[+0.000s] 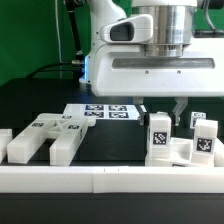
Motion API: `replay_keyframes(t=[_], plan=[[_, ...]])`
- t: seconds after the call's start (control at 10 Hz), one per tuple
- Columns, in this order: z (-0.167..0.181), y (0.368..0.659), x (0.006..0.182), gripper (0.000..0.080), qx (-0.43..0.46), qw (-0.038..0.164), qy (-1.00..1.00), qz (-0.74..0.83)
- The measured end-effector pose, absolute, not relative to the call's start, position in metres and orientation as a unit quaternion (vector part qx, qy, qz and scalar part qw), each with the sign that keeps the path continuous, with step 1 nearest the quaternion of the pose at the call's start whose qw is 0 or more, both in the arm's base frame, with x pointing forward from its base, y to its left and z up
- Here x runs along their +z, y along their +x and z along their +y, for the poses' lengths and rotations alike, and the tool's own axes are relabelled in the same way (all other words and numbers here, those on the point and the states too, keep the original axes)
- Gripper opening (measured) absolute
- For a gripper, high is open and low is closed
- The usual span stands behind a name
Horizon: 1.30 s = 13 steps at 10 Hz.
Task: Assemble chair
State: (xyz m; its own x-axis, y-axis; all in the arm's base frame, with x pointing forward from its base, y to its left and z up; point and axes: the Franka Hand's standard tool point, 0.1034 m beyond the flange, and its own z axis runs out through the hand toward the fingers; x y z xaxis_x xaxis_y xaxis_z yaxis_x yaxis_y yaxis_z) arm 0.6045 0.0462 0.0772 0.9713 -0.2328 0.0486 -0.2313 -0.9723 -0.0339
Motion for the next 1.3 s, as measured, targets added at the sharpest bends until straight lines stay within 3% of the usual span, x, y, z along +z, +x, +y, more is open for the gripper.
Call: replay_keyframes(t=[0.7,1.2,1.3], plan=[[0.0493,0.6032,0.0754,0.0291,-0.017,0.033,-0.911,0.411],[0.054,0.6027,0.0755,0.0291,-0.01,0.035,-0.854,0.519],[0.0538,0.6026,0.0754,0.0366,-0.01,0.034,-0.857,0.514]])
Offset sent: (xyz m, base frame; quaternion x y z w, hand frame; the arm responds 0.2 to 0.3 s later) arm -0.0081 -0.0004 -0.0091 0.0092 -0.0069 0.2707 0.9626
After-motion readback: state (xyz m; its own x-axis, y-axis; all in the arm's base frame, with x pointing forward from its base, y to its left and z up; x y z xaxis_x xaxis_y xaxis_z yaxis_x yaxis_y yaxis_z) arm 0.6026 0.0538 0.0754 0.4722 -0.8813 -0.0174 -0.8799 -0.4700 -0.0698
